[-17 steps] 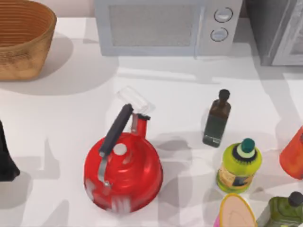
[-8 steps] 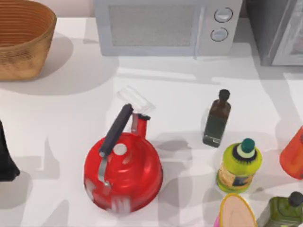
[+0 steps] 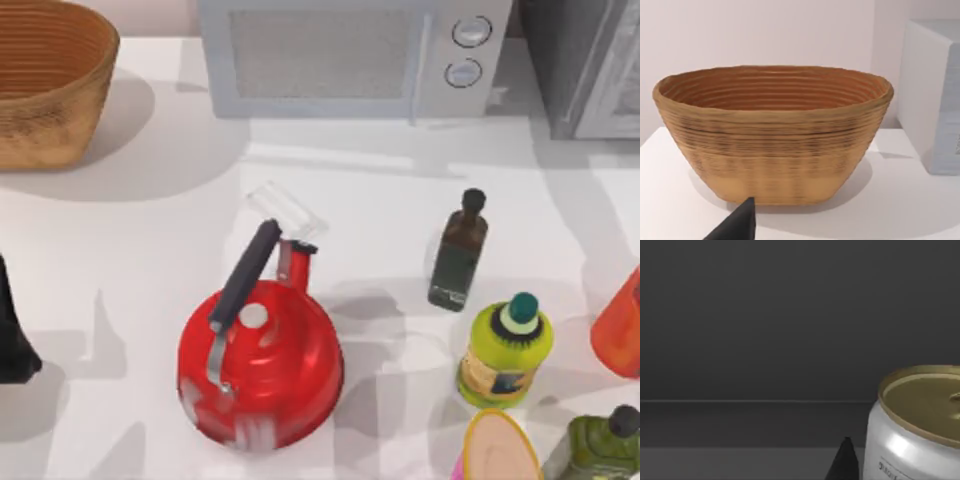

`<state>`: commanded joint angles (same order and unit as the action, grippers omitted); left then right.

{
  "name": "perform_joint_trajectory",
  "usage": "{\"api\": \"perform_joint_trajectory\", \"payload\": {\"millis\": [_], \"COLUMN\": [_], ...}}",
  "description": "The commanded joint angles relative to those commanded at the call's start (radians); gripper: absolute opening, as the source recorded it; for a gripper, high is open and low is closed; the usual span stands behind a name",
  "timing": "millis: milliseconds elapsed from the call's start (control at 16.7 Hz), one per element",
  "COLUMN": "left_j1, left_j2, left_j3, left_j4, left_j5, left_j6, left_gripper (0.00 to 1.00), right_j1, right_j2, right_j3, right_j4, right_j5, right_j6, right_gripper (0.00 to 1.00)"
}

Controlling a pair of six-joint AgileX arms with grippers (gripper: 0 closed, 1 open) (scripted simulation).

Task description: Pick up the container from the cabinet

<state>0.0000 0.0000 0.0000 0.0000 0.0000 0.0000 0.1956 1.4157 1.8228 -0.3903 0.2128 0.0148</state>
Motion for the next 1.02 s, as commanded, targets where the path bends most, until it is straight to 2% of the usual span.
{"api": "perform_joint_trajectory", "payload": {"millis": [420, 780, 1020], "left_j1": [0.000, 0.000, 0.000], "left_j2": [0.000, 0.000, 0.000], "left_j3": [0.000, 0.000, 0.000], "left_j4": [0.000, 0.000, 0.000], "left_j5": [0.000, 0.000, 0.000], "left_j6": [0.000, 0.000, 0.000], "left_gripper": [1.00, 1.00, 1.00], "right_j1": [0.112, 0.108, 0.079], "right_j2": [-0.256, -0.265, -0.351], "right_j3": [0.011, -0.001, -0.148], "right_j4": [-0.276, -0.277, -0.230], "right_j5": [0.113, 0.113, 0.093], "right_j6": [0.000, 0.001, -0.001], "right_gripper": [0.00, 0.00, 0.00]}}
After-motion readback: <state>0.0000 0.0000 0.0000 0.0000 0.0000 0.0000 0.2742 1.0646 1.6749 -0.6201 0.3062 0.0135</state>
